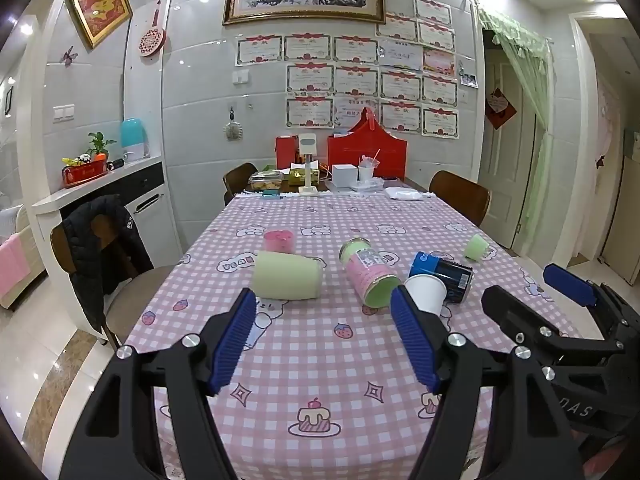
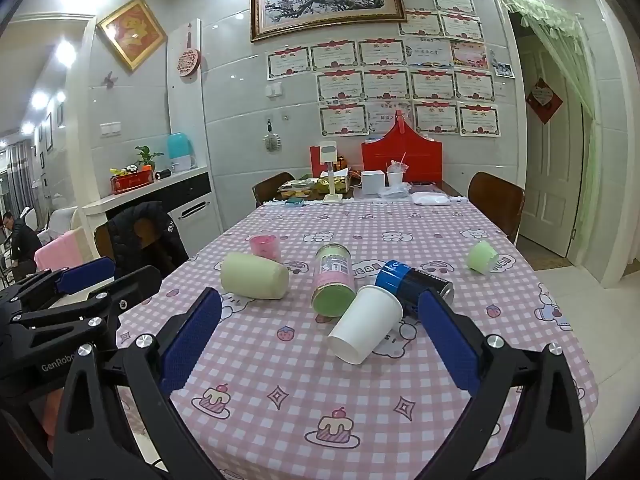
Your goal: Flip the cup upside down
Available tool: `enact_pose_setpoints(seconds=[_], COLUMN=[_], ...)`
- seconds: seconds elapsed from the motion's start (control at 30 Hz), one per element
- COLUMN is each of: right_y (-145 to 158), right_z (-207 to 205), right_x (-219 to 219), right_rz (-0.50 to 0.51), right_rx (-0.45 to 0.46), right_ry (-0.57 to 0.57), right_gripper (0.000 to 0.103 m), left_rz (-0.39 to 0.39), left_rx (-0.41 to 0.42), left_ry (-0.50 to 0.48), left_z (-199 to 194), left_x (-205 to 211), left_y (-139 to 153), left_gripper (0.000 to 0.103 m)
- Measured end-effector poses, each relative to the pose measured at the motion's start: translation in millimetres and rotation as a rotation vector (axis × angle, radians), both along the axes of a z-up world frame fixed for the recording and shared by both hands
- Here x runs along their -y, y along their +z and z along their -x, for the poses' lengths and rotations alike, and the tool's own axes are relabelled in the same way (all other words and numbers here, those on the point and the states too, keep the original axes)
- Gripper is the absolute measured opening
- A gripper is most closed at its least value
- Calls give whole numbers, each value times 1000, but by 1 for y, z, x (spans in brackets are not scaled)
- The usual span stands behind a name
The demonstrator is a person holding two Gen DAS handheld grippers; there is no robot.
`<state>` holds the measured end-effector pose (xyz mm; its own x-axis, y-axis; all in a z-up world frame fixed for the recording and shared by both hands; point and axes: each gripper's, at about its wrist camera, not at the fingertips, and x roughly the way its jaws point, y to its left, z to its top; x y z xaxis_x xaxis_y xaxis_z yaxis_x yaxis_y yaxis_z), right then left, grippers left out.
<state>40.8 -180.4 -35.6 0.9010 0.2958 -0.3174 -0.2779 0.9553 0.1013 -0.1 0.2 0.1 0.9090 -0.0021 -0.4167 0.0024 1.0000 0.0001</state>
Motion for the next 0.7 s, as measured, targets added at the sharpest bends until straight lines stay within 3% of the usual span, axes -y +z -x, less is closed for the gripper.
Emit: enact_pose_setpoints(seconds=[0.7], right_y=[0], right_z=[-1], right_x=[0], right_rz=[1], right_rx=[-2], right_ry=[2], right_gripper=[95], left_rz=[-3], left_rx=[0], left_ry=[1], left_z=[0], left_x=[0], left_y=[0], left_gripper=[69])
